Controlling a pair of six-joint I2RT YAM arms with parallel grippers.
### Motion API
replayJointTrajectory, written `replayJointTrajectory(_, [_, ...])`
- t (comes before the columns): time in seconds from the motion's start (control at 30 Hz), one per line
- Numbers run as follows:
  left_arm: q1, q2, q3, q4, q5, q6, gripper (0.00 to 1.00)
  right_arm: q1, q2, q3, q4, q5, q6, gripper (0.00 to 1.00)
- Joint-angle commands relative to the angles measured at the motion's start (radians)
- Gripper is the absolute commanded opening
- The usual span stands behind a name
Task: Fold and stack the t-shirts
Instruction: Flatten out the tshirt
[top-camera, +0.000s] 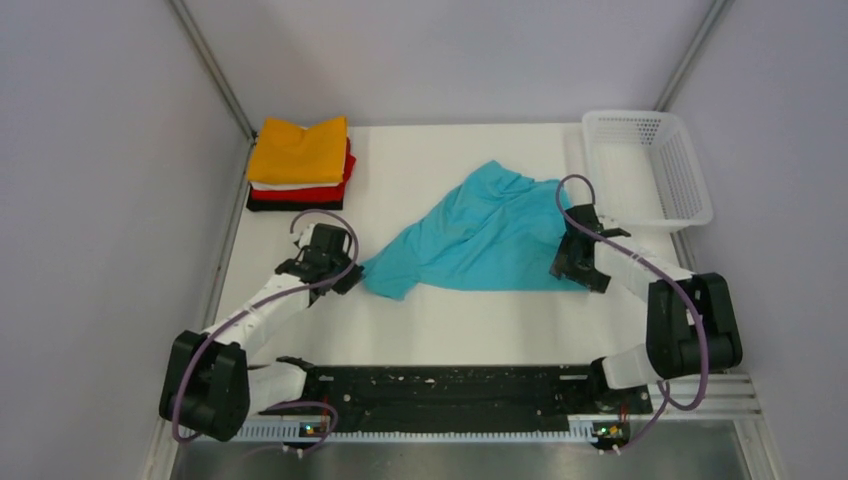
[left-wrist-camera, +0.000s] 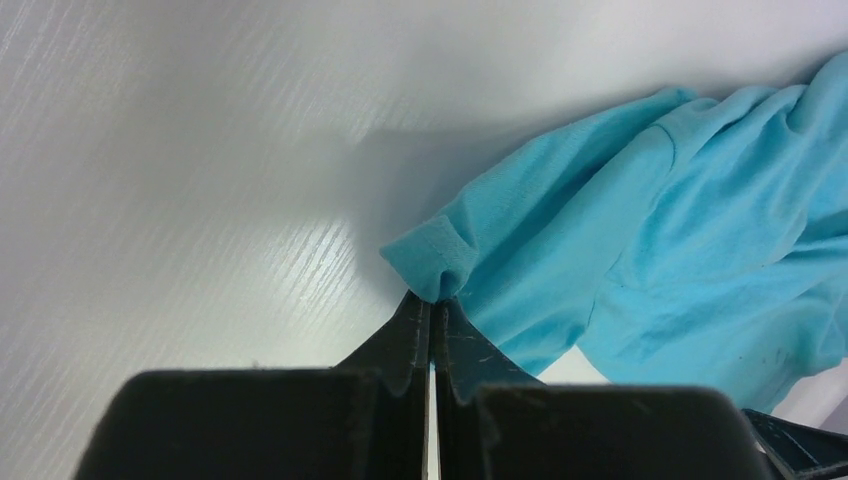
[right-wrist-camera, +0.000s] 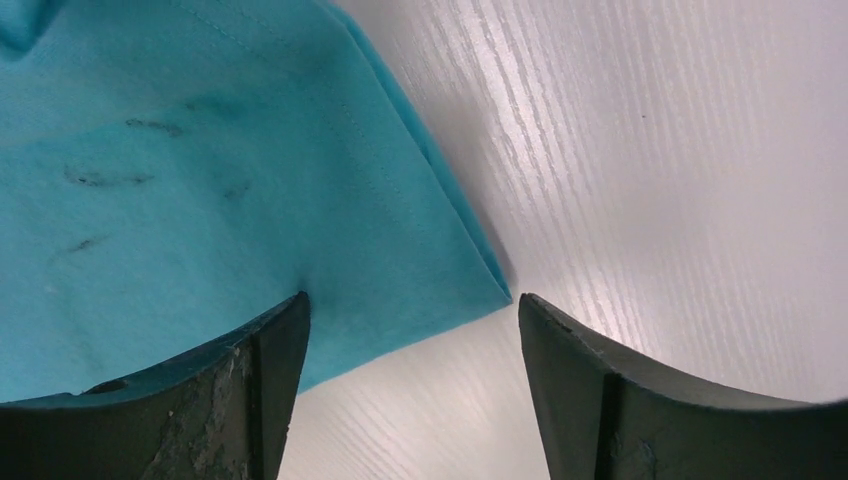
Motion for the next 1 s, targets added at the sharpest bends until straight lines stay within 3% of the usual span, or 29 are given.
replayJointTrajectory(0.0, [-0.007,-0.048,-0.006,0.035,-0.020,-0.005,0.00,-0.008,0.056,-0.007,0.085,-0.018,0.014,0.72])
replayJointTrajectory(0.23, [-0.010,-0.065,-0.015,0.033,-0.031,-0.015,0.00,-0.008,0.090,-0.038,0.154,-0.066,-0.009,0.46])
replayJointTrajectory(0.37, [-0.011,-0.083,0.000,0.023,-0.047,-0.009,0.00,-0.008,0.038,-0.032,0.151,-0.110,-0.024,0.00])
replayJointTrajectory(0.63, [-0.013,-0.241,0.305,-0.023,-0.209,0.159,0.00,-0.009,-0.315,0.241,0.026,-0.088,-0.120,0.00])
replayJointTrajectory(0.97, [-0.014,-0.410,0.736,0.074,-0.213,0.420,0.00,-0.008,-0.485,0.739,-0.019,-0.115,-0.209,0.00])
